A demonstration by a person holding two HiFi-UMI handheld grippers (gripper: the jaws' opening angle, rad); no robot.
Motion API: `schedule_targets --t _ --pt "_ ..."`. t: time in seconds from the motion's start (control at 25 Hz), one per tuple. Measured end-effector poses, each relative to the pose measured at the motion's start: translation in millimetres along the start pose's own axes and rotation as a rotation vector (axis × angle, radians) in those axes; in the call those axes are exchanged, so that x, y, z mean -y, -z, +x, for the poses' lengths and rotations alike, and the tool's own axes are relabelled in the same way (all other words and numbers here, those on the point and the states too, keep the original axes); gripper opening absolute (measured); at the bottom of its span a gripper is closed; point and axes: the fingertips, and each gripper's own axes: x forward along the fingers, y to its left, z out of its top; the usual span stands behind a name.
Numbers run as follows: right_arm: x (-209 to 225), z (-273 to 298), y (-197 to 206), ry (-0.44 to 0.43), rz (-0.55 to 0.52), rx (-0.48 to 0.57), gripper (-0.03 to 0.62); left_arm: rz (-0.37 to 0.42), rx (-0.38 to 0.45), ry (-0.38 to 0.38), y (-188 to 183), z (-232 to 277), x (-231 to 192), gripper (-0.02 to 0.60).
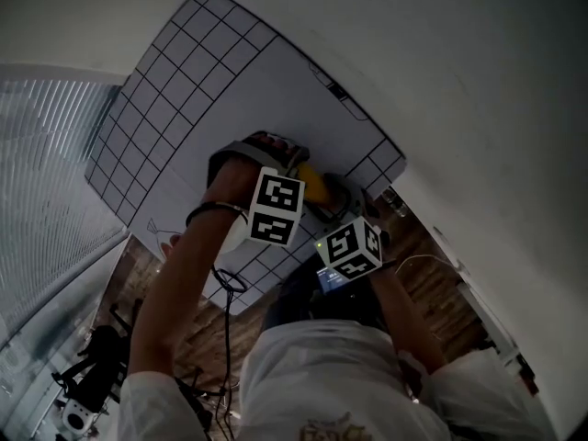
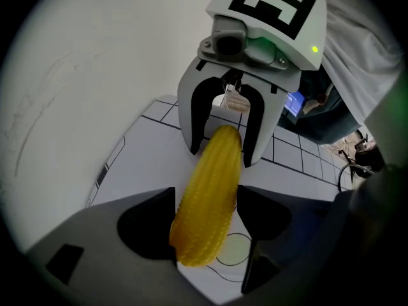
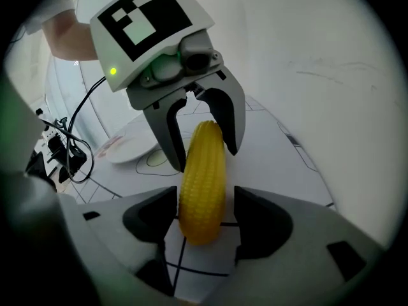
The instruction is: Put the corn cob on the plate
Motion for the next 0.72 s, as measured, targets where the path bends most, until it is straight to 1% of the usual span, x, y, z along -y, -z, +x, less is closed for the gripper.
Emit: schedule_targets --t 0.08,0.16,0.24,0.48,0.72 --pt "3.3 1.3 0.7 0.015 0.001 0.004 0.276 0.023 -0.018 -0.019 0.1 2.9 -1.6 0.301" --pt "3.5 3.1 1.1 0.026 -0.015 0.003 0.253 0.041 -0.030 -0.031 0.1 4.8 -2.8 0.301" --pt "0.5 3.7 0.6 0.024 -0.035 -0.001 0.225 0.050 -0.031 -0.024 0.4 5.0 -1.8 0.299" --pt "-0.3 3.1 -0.4 0.021 -0.036 0.000 0.224 0.062 -0.035 -0.021 0.5 4.2 -0.2 0.293" --pt "-0.3 1.5 -5.4 0.012 -0.070 0.014 0.224 0.039 -0.066 -0.015 3.5 1.6 1.1 0.287"
